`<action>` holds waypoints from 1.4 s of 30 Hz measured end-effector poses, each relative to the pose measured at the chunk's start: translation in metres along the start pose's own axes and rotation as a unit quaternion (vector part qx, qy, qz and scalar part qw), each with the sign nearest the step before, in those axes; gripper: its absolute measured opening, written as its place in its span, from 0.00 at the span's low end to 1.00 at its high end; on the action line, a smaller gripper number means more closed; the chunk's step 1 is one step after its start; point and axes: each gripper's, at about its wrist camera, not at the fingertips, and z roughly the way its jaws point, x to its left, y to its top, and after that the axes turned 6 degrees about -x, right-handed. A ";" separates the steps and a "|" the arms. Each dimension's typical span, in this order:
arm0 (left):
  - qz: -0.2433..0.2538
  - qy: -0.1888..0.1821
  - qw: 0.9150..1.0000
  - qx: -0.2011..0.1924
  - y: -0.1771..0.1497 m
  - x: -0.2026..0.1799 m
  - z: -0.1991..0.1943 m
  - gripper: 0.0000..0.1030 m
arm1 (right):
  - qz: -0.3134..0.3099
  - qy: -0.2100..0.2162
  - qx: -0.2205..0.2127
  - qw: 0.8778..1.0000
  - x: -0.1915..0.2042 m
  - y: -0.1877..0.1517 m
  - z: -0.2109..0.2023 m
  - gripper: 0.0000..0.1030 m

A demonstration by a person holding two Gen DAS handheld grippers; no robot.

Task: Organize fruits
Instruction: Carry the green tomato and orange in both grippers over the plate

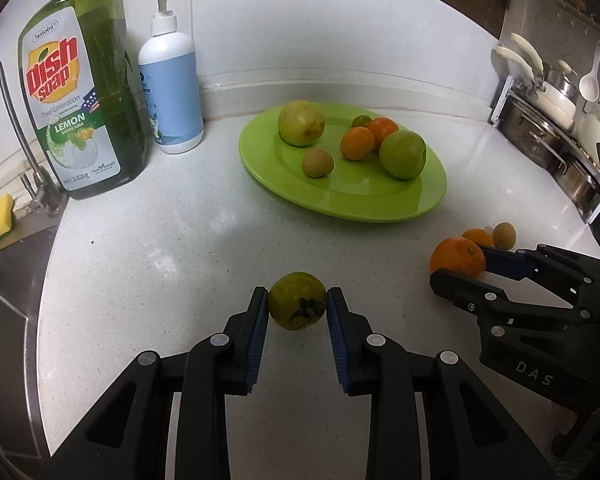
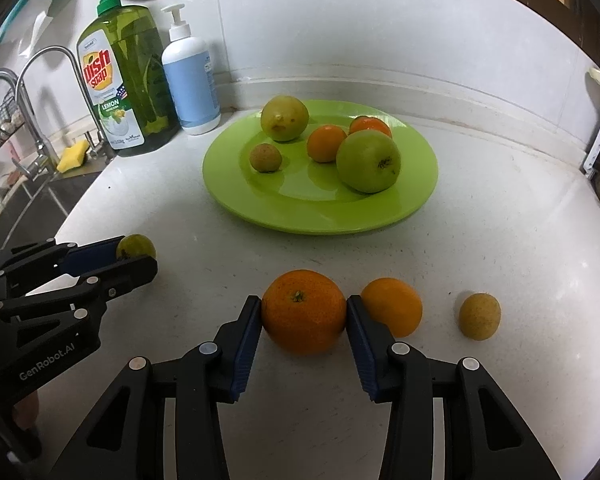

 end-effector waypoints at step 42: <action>0.018 -0.031 0.995 -0.093 0.098 -0.013 -0.026 0.29 | -0.022 0.028 -0.081 0.996 -0.023 0.097 -0.026 0.42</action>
